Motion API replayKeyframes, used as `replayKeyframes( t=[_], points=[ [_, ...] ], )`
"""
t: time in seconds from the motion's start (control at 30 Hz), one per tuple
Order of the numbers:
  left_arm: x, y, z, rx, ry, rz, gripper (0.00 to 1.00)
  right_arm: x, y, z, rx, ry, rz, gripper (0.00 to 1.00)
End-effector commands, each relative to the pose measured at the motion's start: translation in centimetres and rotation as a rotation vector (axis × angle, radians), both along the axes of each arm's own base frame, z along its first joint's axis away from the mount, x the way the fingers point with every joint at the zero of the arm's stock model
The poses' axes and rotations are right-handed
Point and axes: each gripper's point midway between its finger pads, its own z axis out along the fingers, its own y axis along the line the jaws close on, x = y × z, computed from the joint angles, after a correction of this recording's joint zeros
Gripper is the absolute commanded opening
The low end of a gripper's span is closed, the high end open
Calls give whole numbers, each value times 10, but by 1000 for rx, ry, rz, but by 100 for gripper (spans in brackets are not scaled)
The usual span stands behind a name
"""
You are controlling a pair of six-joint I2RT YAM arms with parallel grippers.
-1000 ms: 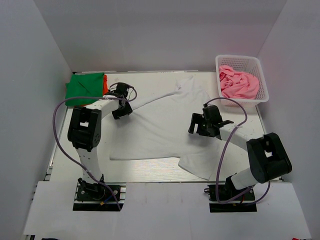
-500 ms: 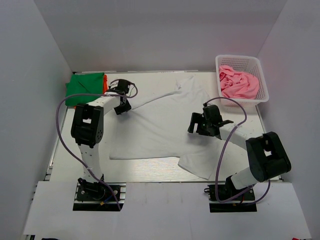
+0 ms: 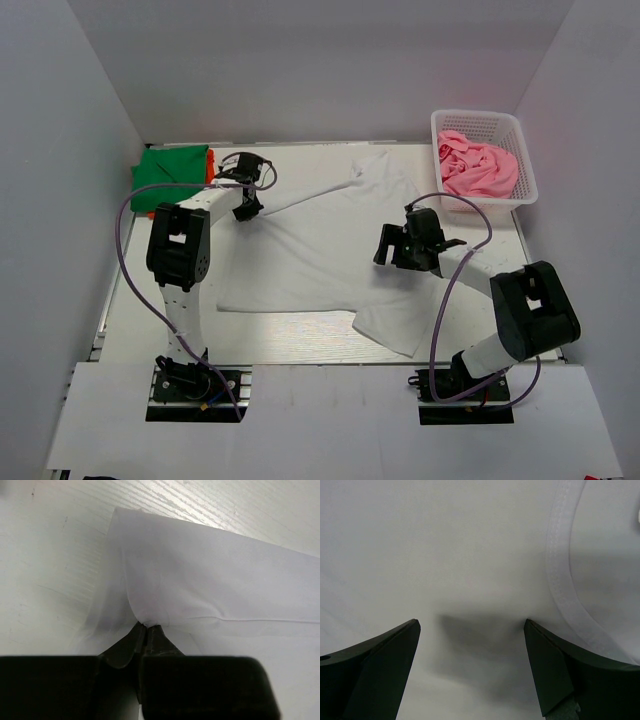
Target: Fold and stack the t-shirts
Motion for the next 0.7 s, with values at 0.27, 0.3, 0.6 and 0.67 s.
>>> replayKeyframes(
  t=[0.27,0.3,0.6,0.67],
  points=[
    [16,9,44,12,-74,18,26,-1,3,-7,2,28,14,90],
    [16,9,44,12,-74,18,29,-1,2,-6,1,28,16,90],
    [21,9,45,20,-75,22,28,-2,3,-8,-2,35,19,90],
    [25,10,44,26,-83,27,13,-2,2,-8,-2,36,18,90]
  ],
)
